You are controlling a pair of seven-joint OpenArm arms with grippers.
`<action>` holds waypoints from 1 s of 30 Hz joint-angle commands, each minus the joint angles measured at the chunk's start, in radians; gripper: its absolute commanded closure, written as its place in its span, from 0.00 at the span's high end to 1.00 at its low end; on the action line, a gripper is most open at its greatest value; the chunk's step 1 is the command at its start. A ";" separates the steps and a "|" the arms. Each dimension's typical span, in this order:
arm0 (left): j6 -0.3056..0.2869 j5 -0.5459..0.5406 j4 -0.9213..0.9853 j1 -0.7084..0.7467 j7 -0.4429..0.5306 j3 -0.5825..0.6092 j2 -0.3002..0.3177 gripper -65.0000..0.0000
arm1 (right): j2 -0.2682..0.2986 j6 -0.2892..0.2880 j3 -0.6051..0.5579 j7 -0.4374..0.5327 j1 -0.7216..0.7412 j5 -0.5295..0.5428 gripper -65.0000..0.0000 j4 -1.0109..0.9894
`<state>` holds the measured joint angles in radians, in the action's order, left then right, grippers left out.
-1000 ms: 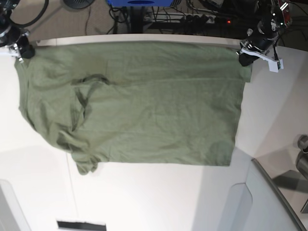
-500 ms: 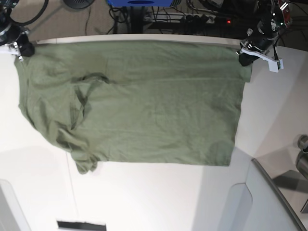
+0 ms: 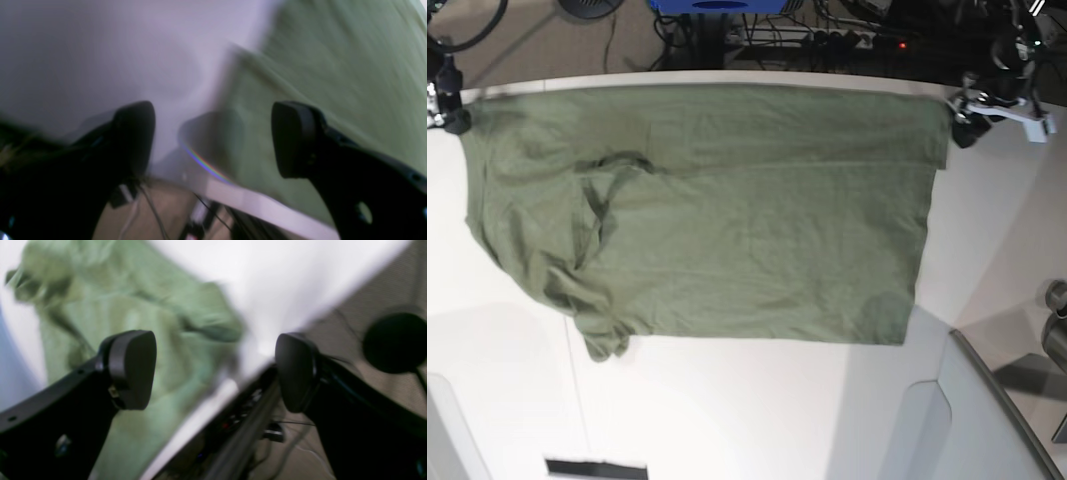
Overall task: Layout the t-shirt on the table in an organized manner, then fold the t-shirt properly
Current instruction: 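Release the corners and move both grippers toward the shirt's sides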
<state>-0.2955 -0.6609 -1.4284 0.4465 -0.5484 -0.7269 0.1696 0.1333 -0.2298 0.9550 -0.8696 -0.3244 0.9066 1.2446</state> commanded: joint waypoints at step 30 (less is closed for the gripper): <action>0.089 -0.015 -0.190 -0.145 0.012 0.405 0.117 0.00 | 0.342 -0.019 -0.885 0.313 0.640 -0.538 0.78 -0.412</action>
<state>-0.2058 -0.6598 -1.6012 0.3092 -0.5579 -0.3187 0.2745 0.4484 -0.2512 0.0612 -0.5728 0.2897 0.3679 0.8173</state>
